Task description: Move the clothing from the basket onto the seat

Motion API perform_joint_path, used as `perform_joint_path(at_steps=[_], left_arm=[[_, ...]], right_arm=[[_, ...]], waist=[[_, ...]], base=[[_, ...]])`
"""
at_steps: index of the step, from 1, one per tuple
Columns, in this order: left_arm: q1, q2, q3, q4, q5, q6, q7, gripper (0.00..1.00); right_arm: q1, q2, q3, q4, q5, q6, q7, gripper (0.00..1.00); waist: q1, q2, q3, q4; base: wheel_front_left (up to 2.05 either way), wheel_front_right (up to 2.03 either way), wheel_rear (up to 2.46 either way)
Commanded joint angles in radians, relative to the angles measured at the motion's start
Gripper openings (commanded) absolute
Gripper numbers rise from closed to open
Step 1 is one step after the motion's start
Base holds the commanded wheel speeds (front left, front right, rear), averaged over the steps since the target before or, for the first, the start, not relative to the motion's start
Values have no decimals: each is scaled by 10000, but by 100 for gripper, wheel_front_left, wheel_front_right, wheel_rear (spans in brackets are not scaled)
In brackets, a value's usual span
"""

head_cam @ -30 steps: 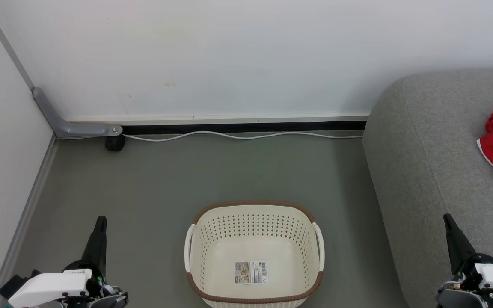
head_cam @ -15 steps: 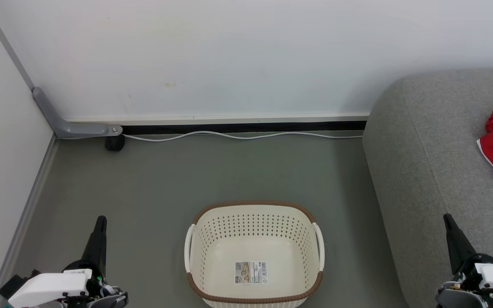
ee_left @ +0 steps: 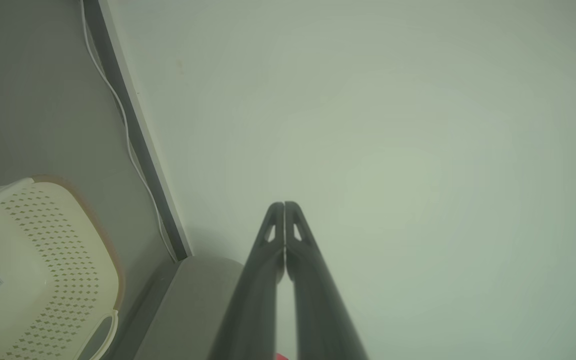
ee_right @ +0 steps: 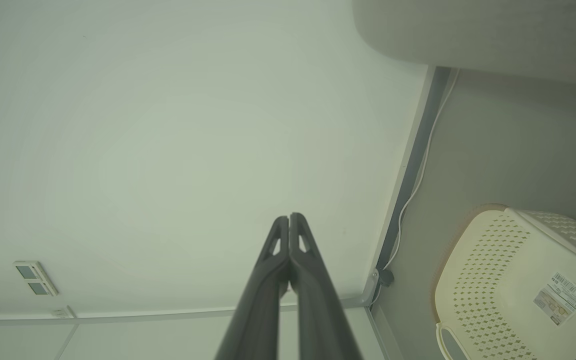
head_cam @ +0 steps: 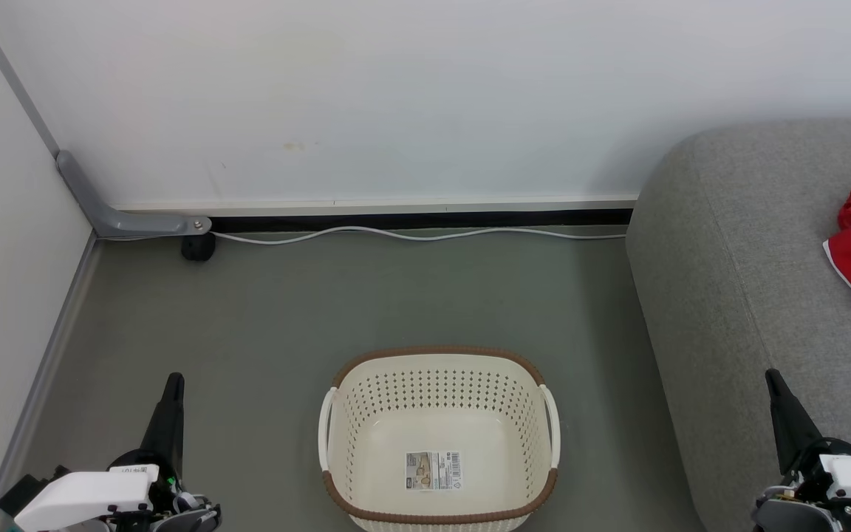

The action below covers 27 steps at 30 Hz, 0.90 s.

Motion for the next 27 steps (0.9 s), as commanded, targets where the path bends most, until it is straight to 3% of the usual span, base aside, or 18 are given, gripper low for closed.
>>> perform_joint_path(at_steps=[1,27], left_arm=[[-582,175,282,-288,-36,-73,61,0],[-582,175,281,-289,-36,-73,61,0]], right_arm=[[-444,-104,176,-322,112,17,77,0],[-444,-104,176,-322,112,17,77,0]], waist=[[0,-1,0,0],[0,-1,0,0]], base=[[0,0,0],[0,0,0]])
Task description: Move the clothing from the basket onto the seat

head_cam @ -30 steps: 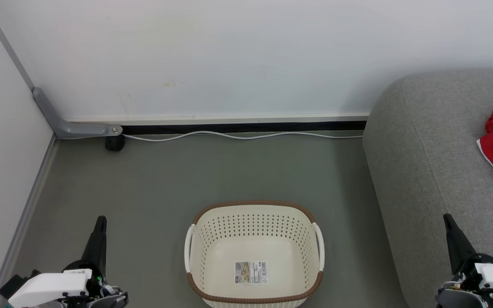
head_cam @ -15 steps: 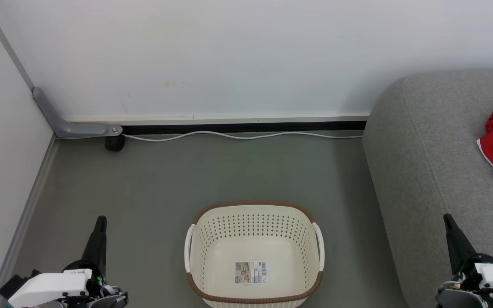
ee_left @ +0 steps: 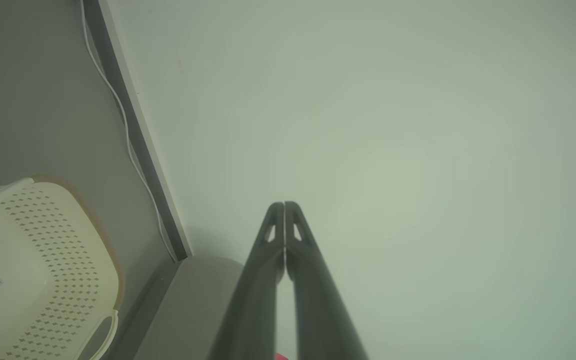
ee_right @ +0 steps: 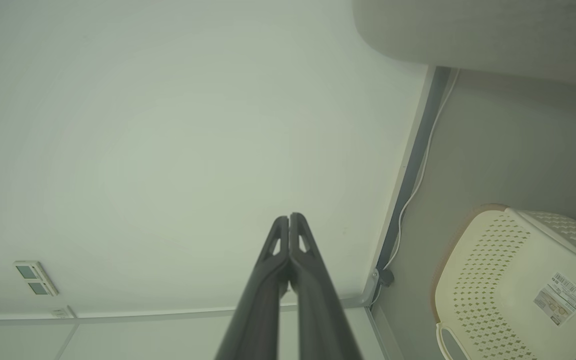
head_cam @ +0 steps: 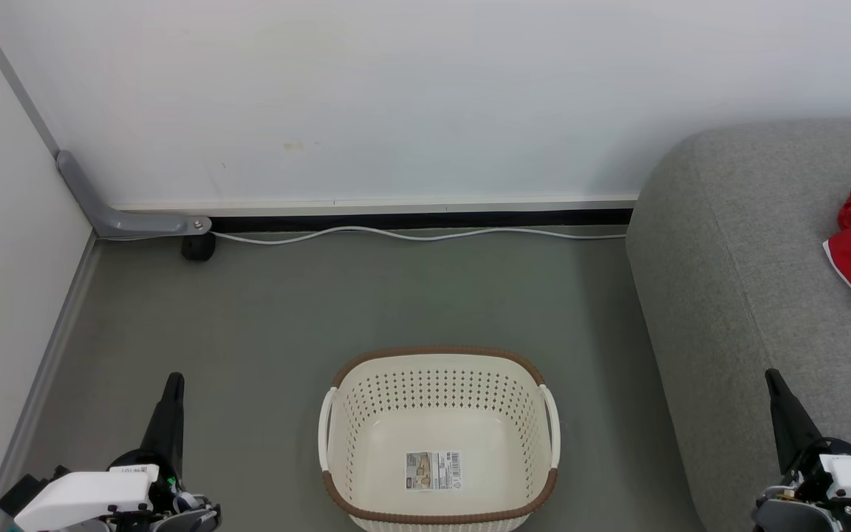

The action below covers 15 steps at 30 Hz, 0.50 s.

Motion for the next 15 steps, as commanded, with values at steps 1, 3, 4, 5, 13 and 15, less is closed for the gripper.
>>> perform_joint_path(at_steps=[1,3,4,5,13,15], left_arm=[[-581,175,281,-287,-36,-73,61,0],[-581,175,281,-287,-36,-73,61,0],[-581,175,281,-287,-36,-73,61,0],[-581,175,281,-287,-37,-73,61,0],[-580,175,281,-287,-37,-73,61,0],[-580,175,281,-287,-37,-73,61,0]], right_arm=[[-442,-106,176,-322,112,17,77,0],[-442,-106,176,-322,112,17,77,0],[-442,-106,176,-322,112,17,77,0],[-442,-106,177,-322,112,17,77,0],[-442,-106,177,-322,113,17,76,0],[-442,-106,177,-322,113,17,76,0]], waist=[[0,-1,0,0],[0,-1,0,0],[0,-1,0,0],[0,-1,0,0],[0,-1,0,0],[0,-1,0,0]], base=[[0,0,0],[0,0,0],[0,0,0],[0,0,0],[0,0,0],[0,0,0]])
